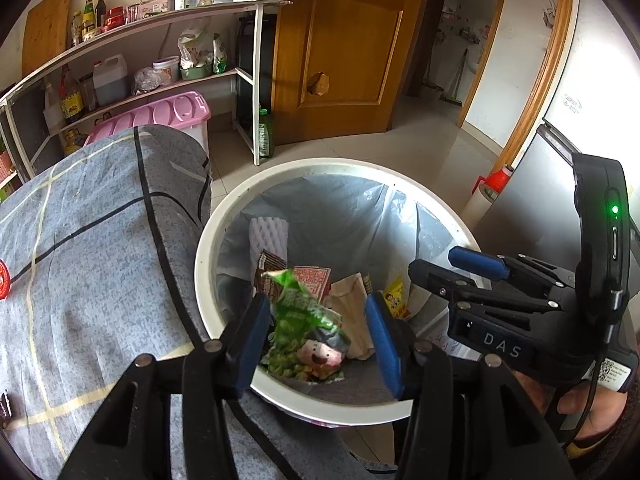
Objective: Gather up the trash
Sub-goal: 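Carry the green and yellow snack bags over the white bin and release both, then move both open tools back over the chocolate bar and red lid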
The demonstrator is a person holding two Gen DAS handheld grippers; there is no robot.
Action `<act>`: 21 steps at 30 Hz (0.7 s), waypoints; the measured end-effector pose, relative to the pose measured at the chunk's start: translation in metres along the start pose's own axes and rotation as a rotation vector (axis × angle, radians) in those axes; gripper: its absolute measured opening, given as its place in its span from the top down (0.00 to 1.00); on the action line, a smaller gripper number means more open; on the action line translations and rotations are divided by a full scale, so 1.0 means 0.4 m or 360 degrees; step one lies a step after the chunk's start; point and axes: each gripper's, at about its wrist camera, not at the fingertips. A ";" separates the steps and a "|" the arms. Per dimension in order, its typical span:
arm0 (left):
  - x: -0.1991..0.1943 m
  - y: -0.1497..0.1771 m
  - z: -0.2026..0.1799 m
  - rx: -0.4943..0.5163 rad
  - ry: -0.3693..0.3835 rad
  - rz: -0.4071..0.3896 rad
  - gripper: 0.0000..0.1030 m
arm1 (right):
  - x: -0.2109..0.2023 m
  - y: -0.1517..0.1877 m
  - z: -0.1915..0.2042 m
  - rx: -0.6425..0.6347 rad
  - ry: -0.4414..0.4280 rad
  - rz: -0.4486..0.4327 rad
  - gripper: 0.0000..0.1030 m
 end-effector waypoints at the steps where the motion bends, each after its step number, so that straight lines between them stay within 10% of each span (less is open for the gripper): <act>1: -0.002 0.000 0.002 -0.0004 0.0000 -0.0001 0.48 | -0.002 0.001 0.001 0.0000 0.0006 -0.0001 0.49; 21: -0.145 0.045 0.117 -0.0105 -0.0097 -0.0162 0.43 | -0.087 -0.002 0.114 -0.0038 -0.0116 -0.0130 0.48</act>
Point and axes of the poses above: each gripper's, at about its wrist camera, not at the fingertips, and x roughly the way its jaws point, z to its left, y to its underside, and after that the axes turned 3 degrees about -z, right-handed
